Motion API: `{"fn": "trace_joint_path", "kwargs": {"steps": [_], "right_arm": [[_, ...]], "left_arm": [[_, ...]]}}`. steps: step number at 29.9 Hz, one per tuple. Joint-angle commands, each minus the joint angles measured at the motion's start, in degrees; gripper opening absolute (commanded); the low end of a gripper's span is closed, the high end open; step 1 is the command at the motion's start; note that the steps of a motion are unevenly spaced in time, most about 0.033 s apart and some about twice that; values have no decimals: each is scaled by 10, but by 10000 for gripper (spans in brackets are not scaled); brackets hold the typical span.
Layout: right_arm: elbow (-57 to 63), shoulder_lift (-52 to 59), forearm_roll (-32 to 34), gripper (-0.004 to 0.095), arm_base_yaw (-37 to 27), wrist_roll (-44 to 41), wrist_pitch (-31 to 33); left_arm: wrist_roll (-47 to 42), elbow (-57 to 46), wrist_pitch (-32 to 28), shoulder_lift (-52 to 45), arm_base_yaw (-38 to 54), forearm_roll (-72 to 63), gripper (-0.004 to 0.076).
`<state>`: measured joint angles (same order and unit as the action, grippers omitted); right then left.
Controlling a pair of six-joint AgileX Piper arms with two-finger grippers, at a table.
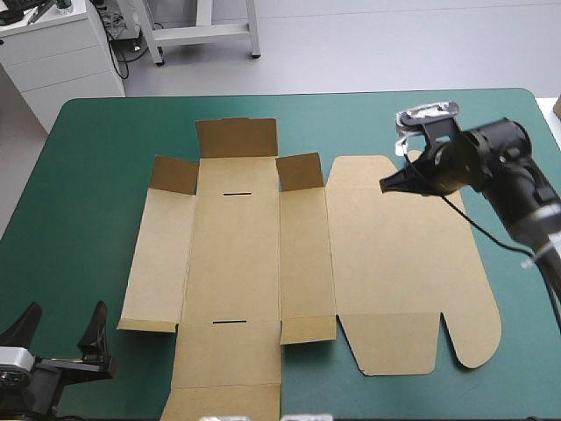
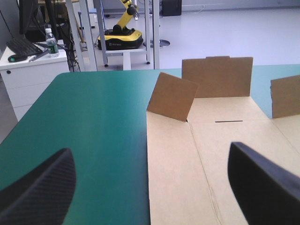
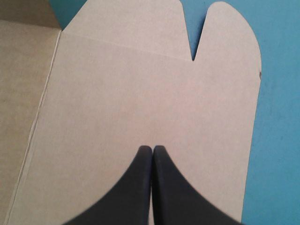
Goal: Fold the box
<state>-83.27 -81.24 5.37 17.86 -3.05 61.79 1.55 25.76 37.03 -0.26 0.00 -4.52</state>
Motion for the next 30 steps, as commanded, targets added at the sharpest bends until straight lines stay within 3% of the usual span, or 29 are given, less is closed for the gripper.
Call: {"fn": "trace_joint_path", "kwargs": {"steps": [1, 8, 14, 22, 27, 30], "right_arm": [[88, 109, -4, -23, -4, 2, -68], [220, 245, -10, -23, -4, 2, -72], [290, 355, -10, -21, -4, -3, -72], [341, 463, -10, -21, -4, 11, -63], [343, 498, -1, -17, -4, 15, -50], [343, 506, -6, 10, -4, 15, -47]], "left_arm": [[2, 50, -22, 56, -3, 3, 627], [8, 134, -16, 222, -3, 34, 610], [14, 217, 57, 381, -3, 33, 566], [60, 241, 47, 510, 24, 29, 532], [130, 241, 40, 568, 123, -81, 526], [250, 242, 73, 610, 203, -244, 526]]}}
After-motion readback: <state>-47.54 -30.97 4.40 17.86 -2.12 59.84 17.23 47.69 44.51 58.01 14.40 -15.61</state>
